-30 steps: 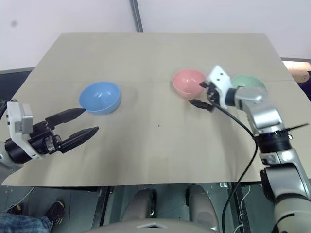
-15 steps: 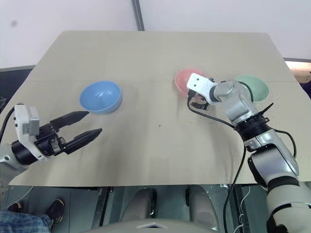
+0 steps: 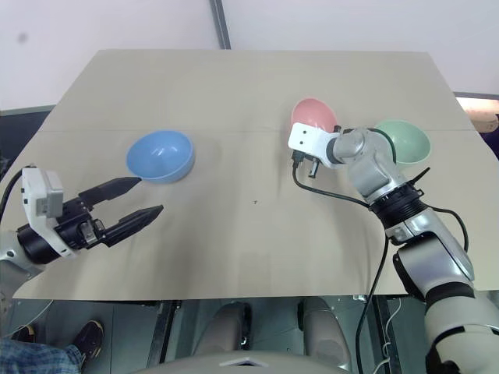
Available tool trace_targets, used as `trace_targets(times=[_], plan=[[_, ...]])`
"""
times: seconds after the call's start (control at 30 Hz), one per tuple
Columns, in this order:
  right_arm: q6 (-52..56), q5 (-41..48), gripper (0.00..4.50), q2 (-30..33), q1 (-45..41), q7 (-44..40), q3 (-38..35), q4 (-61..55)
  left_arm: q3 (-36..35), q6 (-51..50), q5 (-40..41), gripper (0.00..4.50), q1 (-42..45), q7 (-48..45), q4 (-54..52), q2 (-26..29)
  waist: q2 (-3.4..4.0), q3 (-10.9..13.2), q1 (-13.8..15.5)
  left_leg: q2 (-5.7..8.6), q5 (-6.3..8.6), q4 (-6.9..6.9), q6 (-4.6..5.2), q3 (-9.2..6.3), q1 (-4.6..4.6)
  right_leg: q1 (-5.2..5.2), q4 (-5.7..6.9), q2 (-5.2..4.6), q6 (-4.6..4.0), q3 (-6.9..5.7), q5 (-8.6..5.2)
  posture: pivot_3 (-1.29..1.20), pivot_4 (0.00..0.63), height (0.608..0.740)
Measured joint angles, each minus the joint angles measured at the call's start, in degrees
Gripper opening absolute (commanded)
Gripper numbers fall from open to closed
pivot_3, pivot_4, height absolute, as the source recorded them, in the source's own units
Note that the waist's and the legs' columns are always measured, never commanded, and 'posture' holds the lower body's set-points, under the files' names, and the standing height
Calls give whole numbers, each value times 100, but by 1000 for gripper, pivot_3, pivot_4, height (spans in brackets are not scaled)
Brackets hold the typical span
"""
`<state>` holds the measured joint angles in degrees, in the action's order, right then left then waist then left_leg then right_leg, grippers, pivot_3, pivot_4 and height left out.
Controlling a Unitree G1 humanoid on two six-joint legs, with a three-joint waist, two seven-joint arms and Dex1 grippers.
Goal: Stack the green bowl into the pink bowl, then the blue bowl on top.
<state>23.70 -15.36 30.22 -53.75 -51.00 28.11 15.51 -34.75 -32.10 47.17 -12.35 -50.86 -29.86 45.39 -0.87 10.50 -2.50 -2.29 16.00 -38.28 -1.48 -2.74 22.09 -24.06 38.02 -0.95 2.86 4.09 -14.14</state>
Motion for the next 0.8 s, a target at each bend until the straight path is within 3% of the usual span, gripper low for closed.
trace_targets(times=[0.3,0.57,0.73,0.8], plan=[[-52,22,15,665,874,-1440,388,-3046,64,1,-51,4500,141,-41,116,101,-1,-1,22,0,0,-1,0,-15,2,4,0,-1,0,-16,0,0,150,740],[692,-156,15,151,1248,-1369,724,-4054,196,4,-149,4500,351,-200,366,196,-2,-1,7,-4,-1,-4,-1,-16,-10,9,10,7,-2,-15,-2,0,150,740],[884,-211,2064,150,1366,-1372,767,-4460,272,3,-211,4500,417,-285,466,236,-5,-3,28,0,-1,-6,-1,-15,-9,15,2,1,-1,-16,-2,0,150,740],[969,-220,3089,125,1376,-1359,767,-4481,336,4,-218,4500,512,-299,520,240,-5,-3,23,0,-1,-5,-1,-16,-10,15,4,2,-2,-16,-2,0,150,740]])
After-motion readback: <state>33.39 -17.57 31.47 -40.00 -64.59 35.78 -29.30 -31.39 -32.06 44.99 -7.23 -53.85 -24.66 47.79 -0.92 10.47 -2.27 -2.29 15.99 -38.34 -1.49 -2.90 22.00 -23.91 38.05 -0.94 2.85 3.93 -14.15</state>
